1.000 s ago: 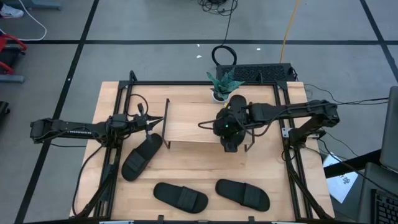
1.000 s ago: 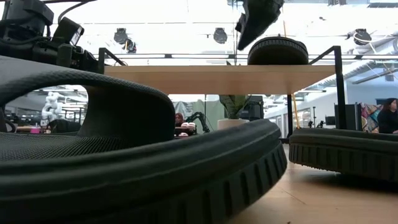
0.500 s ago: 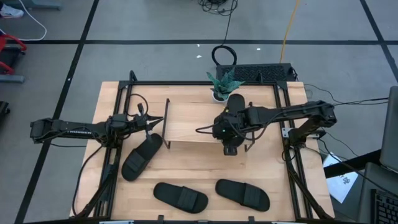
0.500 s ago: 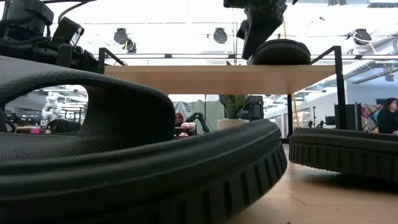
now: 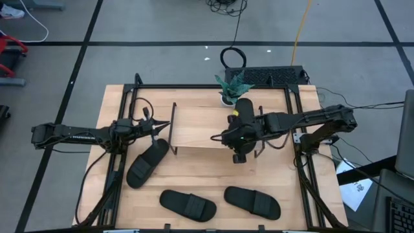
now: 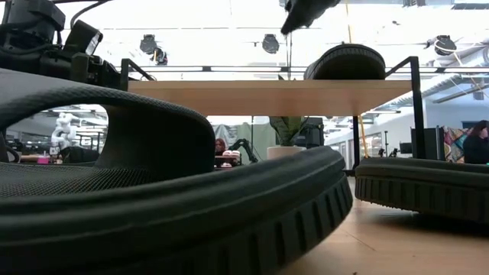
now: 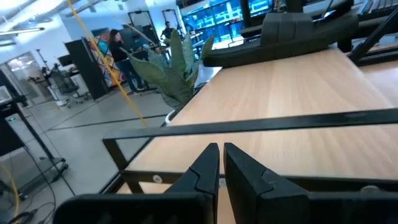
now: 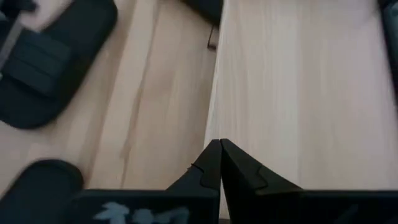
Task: Pick and place slides into the shelf
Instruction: Adjust the shelf
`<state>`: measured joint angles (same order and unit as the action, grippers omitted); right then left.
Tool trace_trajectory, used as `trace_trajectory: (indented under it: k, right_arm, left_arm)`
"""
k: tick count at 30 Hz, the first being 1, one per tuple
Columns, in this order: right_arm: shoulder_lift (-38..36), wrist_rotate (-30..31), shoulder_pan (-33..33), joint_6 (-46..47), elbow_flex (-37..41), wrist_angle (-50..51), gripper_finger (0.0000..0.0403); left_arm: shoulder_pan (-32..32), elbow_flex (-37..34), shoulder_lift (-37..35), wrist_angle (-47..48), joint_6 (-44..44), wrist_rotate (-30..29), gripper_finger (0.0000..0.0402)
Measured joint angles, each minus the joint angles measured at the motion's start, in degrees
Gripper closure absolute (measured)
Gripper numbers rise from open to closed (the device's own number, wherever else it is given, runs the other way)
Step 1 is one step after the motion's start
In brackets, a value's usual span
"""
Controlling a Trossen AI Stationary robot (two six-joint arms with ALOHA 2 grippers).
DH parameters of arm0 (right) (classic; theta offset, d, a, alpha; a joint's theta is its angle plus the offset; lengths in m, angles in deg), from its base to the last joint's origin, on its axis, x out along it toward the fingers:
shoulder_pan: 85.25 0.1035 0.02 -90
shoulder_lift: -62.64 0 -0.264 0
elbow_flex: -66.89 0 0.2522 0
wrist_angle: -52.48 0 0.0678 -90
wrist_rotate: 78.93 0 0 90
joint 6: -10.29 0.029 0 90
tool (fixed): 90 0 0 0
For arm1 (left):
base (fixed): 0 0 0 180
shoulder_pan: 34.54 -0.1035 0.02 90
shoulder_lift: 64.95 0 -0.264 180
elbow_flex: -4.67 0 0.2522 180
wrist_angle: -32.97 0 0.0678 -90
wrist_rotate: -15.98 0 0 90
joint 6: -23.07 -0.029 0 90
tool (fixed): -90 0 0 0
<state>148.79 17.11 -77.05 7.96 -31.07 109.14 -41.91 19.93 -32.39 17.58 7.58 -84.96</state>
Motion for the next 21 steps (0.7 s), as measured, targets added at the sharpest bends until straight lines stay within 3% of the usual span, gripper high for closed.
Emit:
trace_trajectory:
  k: [4,9,12,16,21]
  right_arm:
    - [-3.9,2.0,3.8,2.7,-0.1,1.7,0.0403]
    - [-8.8,15.3,13.3,9.5,0.0,9.7,0.0403]
    - [-12.0,19.9,18.1,15.2,2.1,12.4,0.0403]
    - [-16.5,19.5,21.0,21.9,8.8,11.4,0.0403]
    - [-19.1,10.3,23.3,24.8,20.3,-0.3,0.0403]
  left_arm:
    - [0.0,0.0,0.0,-1.0,-0.1,-3.0,0.0371]
    - [0.0,0.0,0.0,-1.0,-0.5,-5.5,0.0371]
    - [0.0,0.0,0.0,-1.0,-0.9,-5.7,0.0371]
    - [0.0,0.0,0.0,-1.0,-1.2,-5.7,0.0371]
    - [0.0,0.0,0.0,-1.0,-1.4,-5.7,0.0371]
